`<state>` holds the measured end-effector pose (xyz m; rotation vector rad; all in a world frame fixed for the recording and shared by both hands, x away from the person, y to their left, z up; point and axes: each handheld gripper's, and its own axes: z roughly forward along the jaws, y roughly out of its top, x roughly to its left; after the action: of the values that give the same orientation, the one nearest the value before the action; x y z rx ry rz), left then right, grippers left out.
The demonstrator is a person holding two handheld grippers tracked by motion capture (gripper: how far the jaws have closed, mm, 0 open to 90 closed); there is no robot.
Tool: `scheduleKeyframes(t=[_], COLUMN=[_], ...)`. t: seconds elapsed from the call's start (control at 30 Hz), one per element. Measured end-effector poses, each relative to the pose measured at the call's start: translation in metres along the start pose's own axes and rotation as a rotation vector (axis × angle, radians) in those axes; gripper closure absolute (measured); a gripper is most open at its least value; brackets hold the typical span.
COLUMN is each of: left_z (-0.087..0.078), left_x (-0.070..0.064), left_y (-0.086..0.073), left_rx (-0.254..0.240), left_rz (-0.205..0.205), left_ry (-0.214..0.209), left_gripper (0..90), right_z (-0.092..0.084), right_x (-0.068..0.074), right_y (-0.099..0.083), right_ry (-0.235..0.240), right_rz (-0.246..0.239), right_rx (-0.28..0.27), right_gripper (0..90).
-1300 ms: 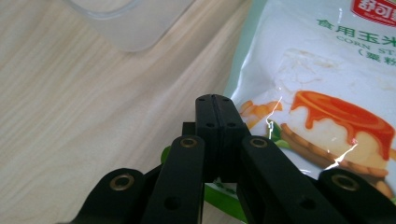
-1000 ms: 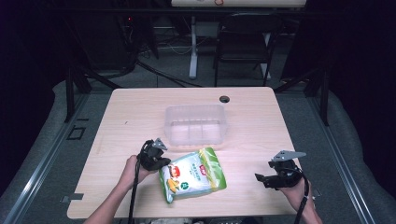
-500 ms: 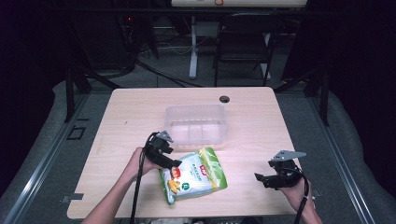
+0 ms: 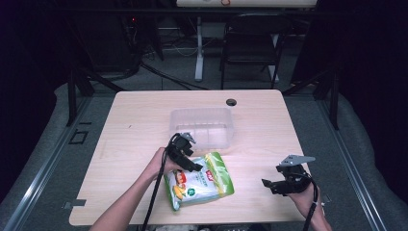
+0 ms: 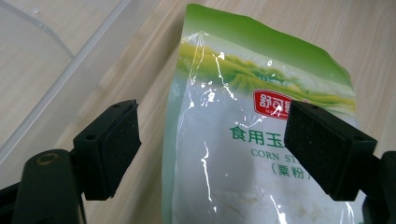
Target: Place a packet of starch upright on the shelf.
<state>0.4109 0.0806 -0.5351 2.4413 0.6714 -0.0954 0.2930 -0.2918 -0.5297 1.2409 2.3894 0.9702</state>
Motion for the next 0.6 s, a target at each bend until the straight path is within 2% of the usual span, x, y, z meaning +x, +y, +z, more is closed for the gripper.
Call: scheduleKeyframes(t=[0.13,0.27,0.3,0.33,0.37,0.43,0.6], left_z=[0.006,0.013,0.015,0.018,0.019,0.021,0.028], left_x=[0.003,0.003,0.002,0.003,0.004,0.004,0.003], left_y=[0.006,0.012,0.013,0.016,0.017,0.018,0.022], left_rx=[0.010,0.034,0.026,0.052,0.063,0.055,0.088], left_rz=[-0.007,0.009,0.000,0.002,0.005,-0.006,0.019], left_ry=[-0.007,-0.002,-0.010,0.004,-0.006,-0.012,-0.024], left_gripper=[22.4,25.6,26.0,27.1,27.3,29.2,31.4], right_z=[0.000,0.000,0.000,0.000,0.000,0.000,0.000], right_x=[0.000,0.001,0.001,0.001,0.001,0.001,0.002], right_y=[0.000,0.000,0.000,0.000,0.000,0.000,0.000], right_ry=[0.003,0.008,0.014,0.011,0.013,0.009,0.012], right_rz=[-0.003,-0.002,-0.007,-0.008,-0.009,-0.009,-0.016], right_rx=[-0.003,-0.003,0.004,0.005,0.006,0.004,0.007], right_gripper=[20.1,20.1,20.2,20.1,20.1,20.2,20.3])
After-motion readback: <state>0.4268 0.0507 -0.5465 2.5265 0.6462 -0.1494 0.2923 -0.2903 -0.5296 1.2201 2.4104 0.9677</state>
